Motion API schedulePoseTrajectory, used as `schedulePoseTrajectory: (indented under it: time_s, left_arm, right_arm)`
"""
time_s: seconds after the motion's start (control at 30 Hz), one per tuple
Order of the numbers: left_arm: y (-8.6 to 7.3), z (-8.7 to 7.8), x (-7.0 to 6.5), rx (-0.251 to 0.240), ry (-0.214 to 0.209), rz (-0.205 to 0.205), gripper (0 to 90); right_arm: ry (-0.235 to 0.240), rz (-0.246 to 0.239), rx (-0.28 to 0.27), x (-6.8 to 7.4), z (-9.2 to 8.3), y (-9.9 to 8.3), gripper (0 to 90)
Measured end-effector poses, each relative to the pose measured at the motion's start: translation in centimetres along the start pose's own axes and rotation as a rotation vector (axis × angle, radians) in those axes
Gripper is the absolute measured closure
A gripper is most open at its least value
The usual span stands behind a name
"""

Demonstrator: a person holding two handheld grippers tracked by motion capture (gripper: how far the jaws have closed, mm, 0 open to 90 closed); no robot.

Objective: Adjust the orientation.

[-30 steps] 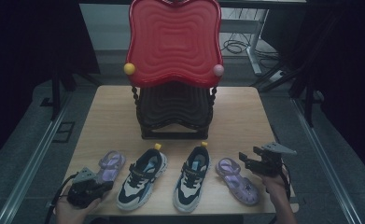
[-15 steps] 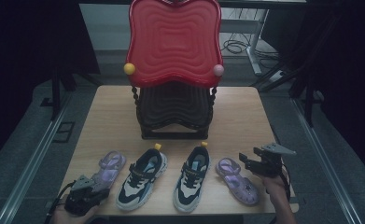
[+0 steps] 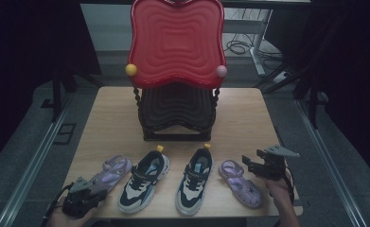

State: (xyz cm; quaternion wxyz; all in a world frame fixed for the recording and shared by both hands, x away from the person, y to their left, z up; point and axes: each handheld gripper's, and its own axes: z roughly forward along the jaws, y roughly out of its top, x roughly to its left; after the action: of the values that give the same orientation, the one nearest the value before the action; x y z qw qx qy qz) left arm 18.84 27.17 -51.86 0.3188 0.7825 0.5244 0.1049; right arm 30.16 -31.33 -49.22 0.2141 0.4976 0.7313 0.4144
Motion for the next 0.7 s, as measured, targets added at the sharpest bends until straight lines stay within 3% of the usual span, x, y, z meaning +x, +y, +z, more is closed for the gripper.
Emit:
schedulePoseTrajectory:
  time_s: [0.2,0.4,0.6,0.7]
  left_arm:
    - [-0.1,-0.1,-0.1,0.024,0.036,0.016,90.0]
    - [-0.8,0.0,0.4,0.029,0.048,-0.013,90.0]
    - [-0.3,-0.3,1.6,0.032,0.043,-0.019,90.0]
    - [0.0,-0.3,2.4,0.04,0.016,-0.029,90.0]
  right_arm:
    - [-0.002,0.002,0.001,0.0,0.0,0.0,28.5]
    - [-0.001,0.006,0.004,0.0,0.1,-0.1,28.5]
    - [0.002,0.003,0.004,0.1,0.1,-0.1,28.5]
    - [0.001,0.0,0.005,0.1,0.1,-0.1,28.5]
